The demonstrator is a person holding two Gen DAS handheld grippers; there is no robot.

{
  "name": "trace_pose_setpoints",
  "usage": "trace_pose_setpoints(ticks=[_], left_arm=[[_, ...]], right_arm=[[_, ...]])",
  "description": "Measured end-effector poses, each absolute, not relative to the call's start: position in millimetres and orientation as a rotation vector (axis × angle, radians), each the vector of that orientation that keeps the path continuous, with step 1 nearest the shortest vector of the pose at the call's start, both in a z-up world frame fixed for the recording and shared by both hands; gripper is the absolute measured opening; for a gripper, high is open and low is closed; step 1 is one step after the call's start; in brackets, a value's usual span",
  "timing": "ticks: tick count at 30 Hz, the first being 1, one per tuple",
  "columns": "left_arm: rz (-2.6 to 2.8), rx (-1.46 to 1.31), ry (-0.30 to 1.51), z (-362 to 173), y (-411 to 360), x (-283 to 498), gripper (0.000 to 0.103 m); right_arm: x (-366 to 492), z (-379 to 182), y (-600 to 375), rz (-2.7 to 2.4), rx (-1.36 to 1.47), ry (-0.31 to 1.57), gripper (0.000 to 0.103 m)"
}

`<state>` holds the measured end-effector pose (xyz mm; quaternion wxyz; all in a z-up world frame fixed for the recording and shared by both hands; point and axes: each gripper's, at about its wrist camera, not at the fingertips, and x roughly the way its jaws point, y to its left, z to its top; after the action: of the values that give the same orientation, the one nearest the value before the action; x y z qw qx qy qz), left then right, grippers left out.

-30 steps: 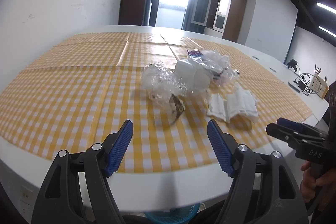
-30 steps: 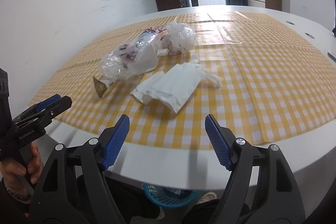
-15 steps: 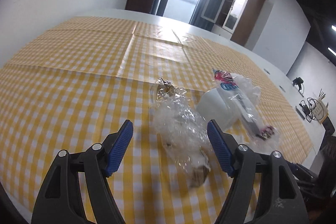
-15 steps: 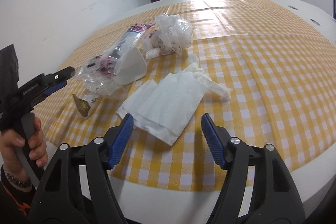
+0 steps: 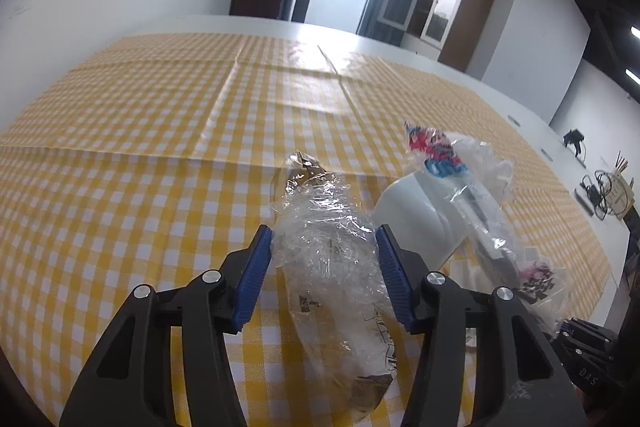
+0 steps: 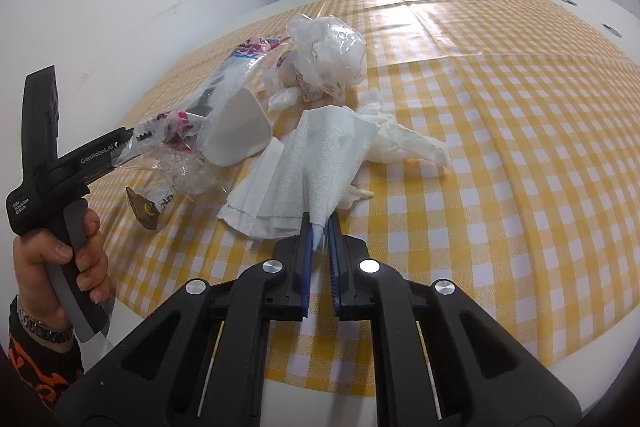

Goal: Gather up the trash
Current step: 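Grasp the clear plastic wrap with the left tool while the right tool grasps a white tissue, then carry the plastic wrap and tissue down over the blue wastebasket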

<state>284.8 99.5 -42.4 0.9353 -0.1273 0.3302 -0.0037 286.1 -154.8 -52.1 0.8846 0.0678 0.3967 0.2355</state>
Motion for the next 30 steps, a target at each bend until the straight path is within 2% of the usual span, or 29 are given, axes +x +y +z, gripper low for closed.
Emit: trace_pose_setpoints(ticks=[16, 23, 30], left_arm=[[0.054, -0.297, 0.428, 19, 106, 195, 0.051], [0.013, -0.35, 0.398, 19, 94, 139, 0.051], [0.029, -0.178, 0.4, 8, 53, 88, 0.051]], right_arm=[[218, -2, -195, 0.519, 0.136, 0.614, 0.004], [192, 12, -228, 0.515, 0.174, 0.565, 0.004], [149, -2, -229, 0.593, 0.178, 0.567, 0.004]])
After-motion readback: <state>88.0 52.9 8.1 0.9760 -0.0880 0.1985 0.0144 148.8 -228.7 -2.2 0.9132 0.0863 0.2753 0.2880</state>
